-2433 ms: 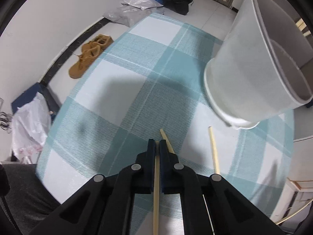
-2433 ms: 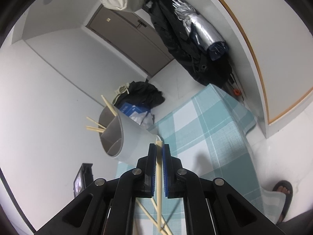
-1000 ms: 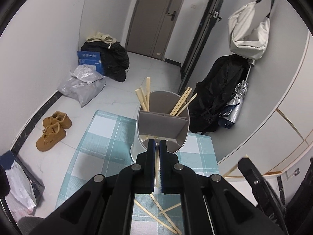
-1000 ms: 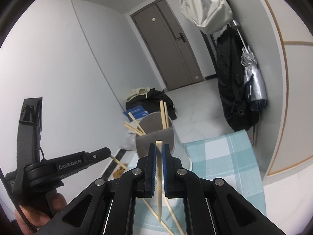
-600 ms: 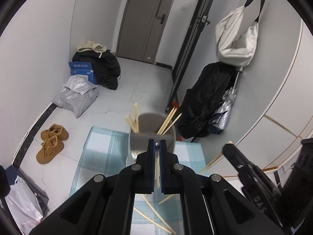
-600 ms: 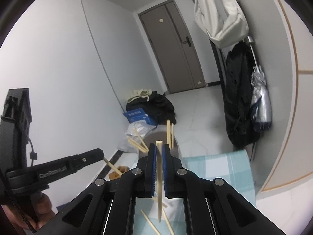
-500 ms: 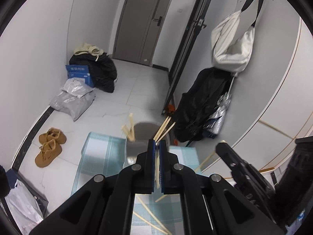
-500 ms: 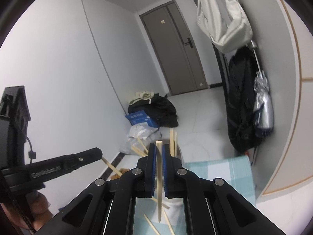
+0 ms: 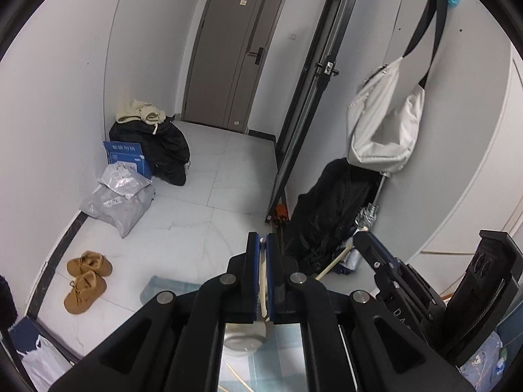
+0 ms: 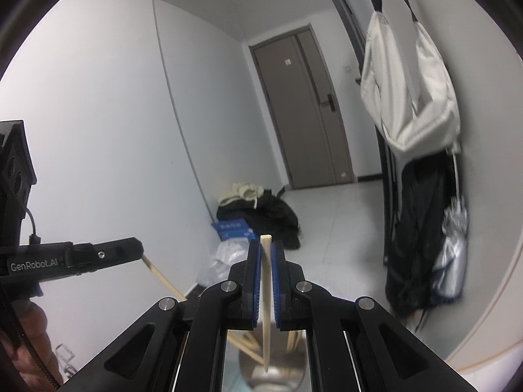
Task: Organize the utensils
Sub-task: 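Carry both chopsticks over the white holder and open both grippers to drop them in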
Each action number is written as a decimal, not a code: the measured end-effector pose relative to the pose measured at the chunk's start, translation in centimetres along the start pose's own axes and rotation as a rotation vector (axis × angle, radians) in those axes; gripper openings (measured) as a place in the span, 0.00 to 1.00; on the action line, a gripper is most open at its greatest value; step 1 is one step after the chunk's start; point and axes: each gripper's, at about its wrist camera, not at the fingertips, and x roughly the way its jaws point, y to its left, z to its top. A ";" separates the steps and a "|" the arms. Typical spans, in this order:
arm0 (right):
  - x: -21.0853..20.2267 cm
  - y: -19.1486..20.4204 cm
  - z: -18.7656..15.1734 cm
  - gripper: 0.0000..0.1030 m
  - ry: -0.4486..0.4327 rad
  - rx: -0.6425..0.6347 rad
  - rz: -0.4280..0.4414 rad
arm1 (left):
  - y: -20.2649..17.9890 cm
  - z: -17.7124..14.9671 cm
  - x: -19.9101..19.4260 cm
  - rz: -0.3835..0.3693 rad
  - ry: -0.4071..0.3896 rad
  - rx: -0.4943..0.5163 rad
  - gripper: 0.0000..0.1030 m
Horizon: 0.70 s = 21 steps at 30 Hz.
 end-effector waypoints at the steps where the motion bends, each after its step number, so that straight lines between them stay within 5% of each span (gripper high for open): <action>1: 0.2 -0.1 0.2 0.05 -0.010 -0.003 -0.001 | 0.1 0.2 0.3 0.009 -0.002 0.008 0.00; 12: 7.3 -1.2 -1.7 0.05 0.039 0.000 -0.014 | 1.6 -0.8 6.4 0.057 0.083 0.101 0.00; 21: 9.8 -2.7 -4.9 0.05 0.127 0.042 0.010 | 2.9 -1.9 9.3 0.002 0.171 0.074 0.00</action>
